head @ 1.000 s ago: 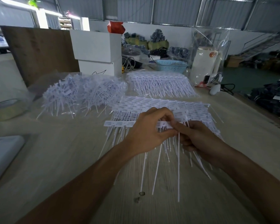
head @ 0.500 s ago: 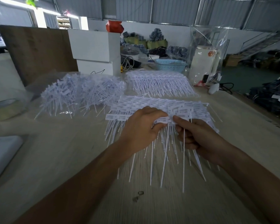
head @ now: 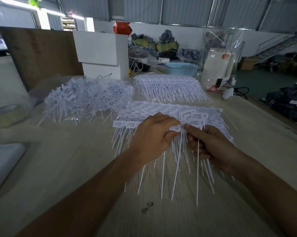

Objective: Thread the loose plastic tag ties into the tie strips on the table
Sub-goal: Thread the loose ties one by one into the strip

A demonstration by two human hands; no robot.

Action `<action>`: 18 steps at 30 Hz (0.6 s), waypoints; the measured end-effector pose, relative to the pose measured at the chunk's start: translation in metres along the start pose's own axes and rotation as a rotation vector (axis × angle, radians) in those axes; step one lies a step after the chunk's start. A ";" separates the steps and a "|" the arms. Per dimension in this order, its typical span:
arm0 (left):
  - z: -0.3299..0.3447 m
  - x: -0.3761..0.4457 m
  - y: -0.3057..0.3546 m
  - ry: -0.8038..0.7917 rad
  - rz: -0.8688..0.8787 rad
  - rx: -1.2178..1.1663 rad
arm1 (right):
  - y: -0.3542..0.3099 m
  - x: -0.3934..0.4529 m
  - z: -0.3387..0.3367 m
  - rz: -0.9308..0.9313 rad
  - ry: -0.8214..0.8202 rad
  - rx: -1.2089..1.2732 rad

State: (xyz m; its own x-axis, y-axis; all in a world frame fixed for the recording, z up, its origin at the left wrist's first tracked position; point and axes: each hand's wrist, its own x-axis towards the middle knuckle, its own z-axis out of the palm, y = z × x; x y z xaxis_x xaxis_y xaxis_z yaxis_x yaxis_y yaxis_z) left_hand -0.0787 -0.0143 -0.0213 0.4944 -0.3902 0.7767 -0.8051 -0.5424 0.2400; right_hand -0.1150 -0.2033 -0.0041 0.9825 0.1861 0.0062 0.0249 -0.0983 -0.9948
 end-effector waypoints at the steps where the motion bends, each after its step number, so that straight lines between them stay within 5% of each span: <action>1: 0.000 0.000 -0.001 -0.004 0.001 -0.004 | 0.000 0.000 0.000 -0.021 0.003 -0.027; 18: 0.002 0.003 -0.010 -0.180 -0.155 -0.260 | -0.001 -0.002 -0.002 -0.308 0.052 -0.405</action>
State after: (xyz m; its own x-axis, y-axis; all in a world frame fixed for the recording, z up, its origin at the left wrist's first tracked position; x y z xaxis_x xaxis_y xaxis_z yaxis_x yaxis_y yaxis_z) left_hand -0.0688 -0.0114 -0.0225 0.6482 -0.4557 0.6101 -0.7613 -0.4064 0.5053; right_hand -0.1170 -0.2054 -0.0024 0.9261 0.2179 0.3081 0.3739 -0.4200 -0.8269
